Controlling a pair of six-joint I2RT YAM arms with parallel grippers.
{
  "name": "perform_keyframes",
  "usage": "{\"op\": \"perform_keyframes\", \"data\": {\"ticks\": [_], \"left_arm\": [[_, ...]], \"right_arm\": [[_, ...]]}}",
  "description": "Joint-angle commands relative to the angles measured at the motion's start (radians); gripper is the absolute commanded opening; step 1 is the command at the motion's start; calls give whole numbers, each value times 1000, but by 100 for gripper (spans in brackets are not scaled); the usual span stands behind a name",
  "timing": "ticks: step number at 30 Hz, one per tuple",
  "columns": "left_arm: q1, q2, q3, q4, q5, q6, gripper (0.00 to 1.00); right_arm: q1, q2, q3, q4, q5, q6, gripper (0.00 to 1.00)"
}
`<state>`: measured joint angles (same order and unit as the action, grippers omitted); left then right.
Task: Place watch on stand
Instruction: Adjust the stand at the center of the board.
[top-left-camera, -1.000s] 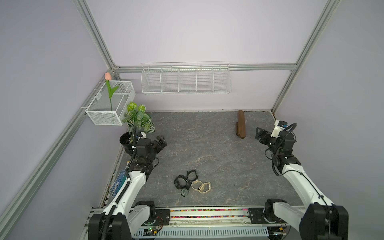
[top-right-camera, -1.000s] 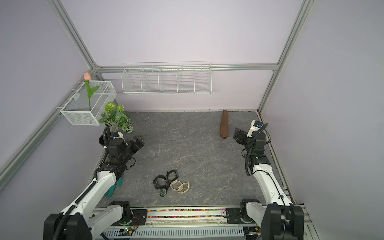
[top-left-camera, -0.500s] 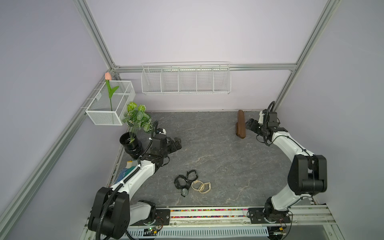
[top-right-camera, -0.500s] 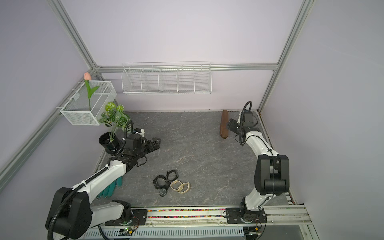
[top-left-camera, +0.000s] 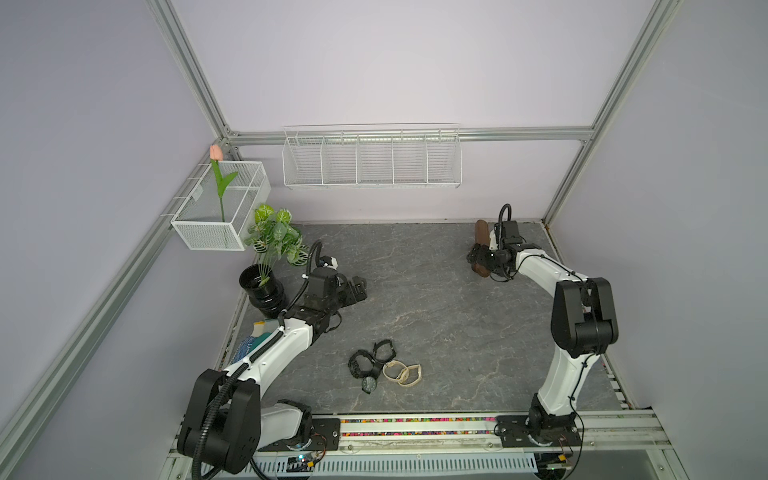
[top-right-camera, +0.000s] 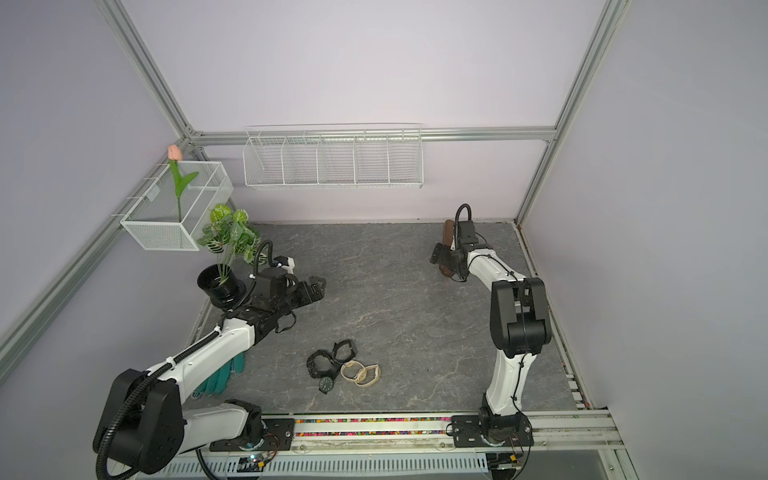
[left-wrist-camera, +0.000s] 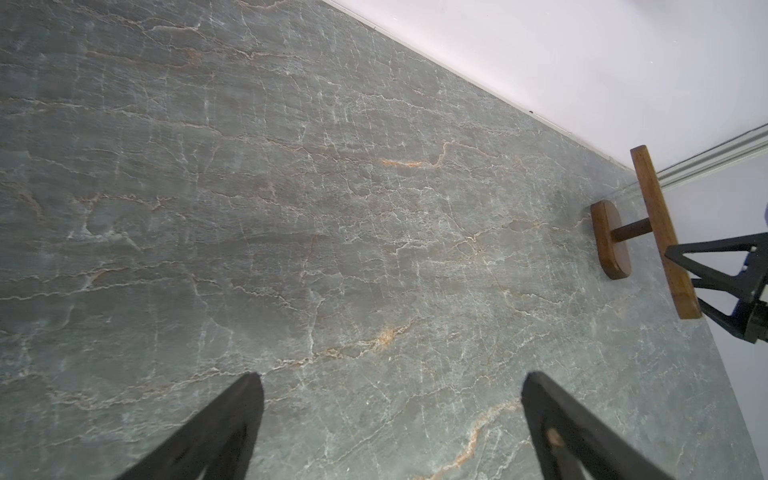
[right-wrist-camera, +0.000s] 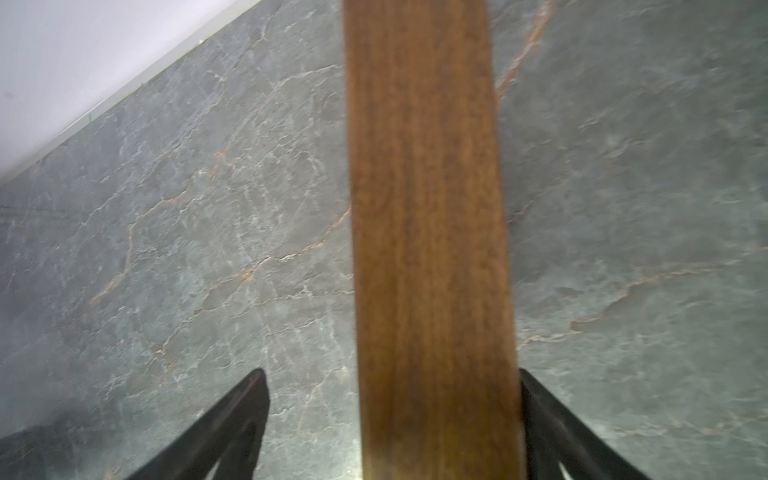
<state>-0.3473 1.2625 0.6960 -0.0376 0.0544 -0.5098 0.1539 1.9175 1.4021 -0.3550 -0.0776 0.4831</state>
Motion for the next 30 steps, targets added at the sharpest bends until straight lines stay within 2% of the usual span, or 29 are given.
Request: {"op": "perform_keyframes", "data": {"ticks": [1, 7, 11, 14, 19, 25, 30], "left_arm": [[-6, 13, 46, -20, 17, 22, 100], [-16, 40, 80, -47, 24, 32, 100], [-37, 73, 132, -77, 21, 49, 99], [-63, 95, 163, -97, 1, 58, 99], [-126, 161, 220, -85, -4, 44, 99], [-224, 240, 303, -112, -50, 63, 99], [-242, 236, 302, -119, -62, 62, 99]], "right_arm": [[44, 19, 23, 7, -30, 30, 95], [129, 64, 51, 45, -47, 62, 97], [140, 82, 80, 32, -55, 51, 96], [95, 51, 62, 15, -24, 34, 95], [-28, 18, 16, 54, -52, 48, 95], [-53, 108, 153, -14, -1, 41, 95], [-54, 204, 304, -87, 38, 19, 95]]}}
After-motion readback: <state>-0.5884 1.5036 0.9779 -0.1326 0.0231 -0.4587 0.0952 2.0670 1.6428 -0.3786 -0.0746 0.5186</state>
